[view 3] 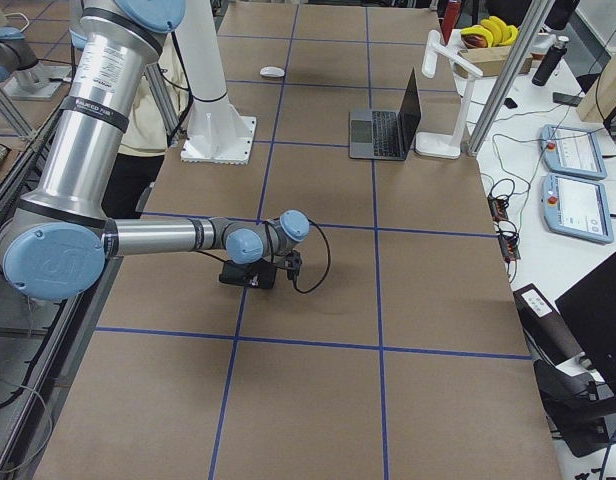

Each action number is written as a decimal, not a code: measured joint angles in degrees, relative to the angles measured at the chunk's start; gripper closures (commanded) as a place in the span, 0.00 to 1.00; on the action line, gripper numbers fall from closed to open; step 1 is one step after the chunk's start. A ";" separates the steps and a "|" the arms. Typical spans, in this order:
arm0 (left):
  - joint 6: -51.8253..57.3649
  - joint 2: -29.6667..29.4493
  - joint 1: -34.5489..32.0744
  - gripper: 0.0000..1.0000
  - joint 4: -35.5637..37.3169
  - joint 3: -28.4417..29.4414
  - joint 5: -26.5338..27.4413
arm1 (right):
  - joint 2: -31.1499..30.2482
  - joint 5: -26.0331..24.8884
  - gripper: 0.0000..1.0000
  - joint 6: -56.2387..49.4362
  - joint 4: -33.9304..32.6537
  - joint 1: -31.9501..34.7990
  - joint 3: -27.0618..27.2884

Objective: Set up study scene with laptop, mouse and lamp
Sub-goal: 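Grasp the dark grey mouse pad edge with the right gripper, then carry the mouse pad with the right gripper beside the laptop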

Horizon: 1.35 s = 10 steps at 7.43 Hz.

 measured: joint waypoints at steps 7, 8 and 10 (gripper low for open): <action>6.56 0.11 -1.84 0.00 3.06 -0.12 -0.08 | 28.91 -3.98 1.00 0.26 -19.75 10.12 4.05; 6.66 0.23 -1.91 0.00 3.06 -0.20 -0.11 | 35.26 -6.11 1.00 0.29 -25.32 9.35 3.55; 6.72 0.54 -1.98 0.00 3.06 -0.35 -0.17 | 43.74 -7.90 1.00 1.54 -31.56 8.38 2.43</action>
